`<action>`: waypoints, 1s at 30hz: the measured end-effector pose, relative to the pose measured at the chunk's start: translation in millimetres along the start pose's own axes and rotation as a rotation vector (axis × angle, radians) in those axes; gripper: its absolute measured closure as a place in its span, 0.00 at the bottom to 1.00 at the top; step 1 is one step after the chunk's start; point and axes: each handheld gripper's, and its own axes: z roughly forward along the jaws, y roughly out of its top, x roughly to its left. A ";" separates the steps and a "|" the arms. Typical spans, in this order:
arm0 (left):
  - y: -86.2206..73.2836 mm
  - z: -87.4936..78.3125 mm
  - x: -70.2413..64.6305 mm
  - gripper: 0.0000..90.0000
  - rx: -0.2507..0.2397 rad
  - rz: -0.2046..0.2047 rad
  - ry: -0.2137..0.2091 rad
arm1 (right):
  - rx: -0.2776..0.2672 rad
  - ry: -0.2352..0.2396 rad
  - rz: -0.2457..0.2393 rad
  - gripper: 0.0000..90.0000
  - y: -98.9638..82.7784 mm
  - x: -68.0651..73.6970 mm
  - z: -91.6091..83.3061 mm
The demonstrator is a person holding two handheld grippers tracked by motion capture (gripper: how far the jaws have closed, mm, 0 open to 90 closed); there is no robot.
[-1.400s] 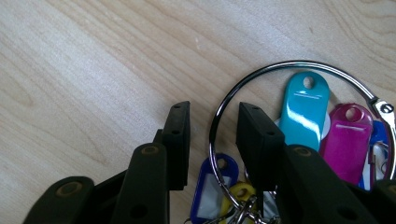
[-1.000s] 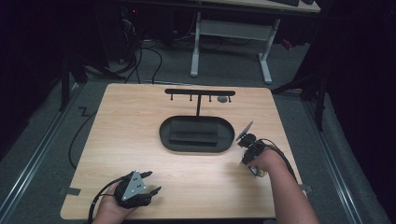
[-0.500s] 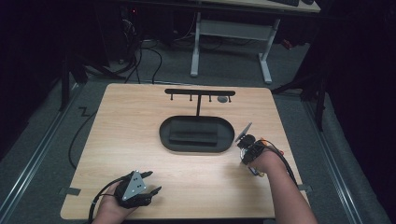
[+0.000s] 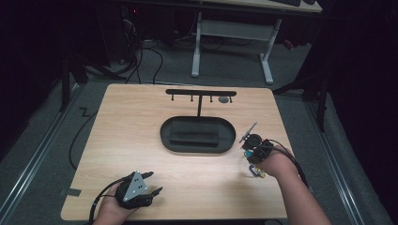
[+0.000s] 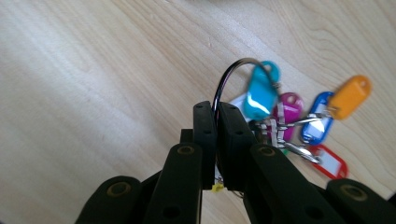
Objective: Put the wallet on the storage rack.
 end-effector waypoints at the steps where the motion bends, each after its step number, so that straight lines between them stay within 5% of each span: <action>1: 0.0 0.1 -0.1 0.43 0.000 0.000 0.000 | 0.000 -0.005 -0.001 0.97 -0.2 1.2 -3.7; 14: -0.6 -0.2 0.4 0.43 0.002 -0.003 0.005 | -0.021 -0.068 -0.070 0.97 -7.5 13.5 -48.0; 30: -2.1 -1.3 3.0 0.42 -0.015 -0.030 0.002 | -0.083 -0.061 -0.064 0.97 -10.9 17.3 -92.6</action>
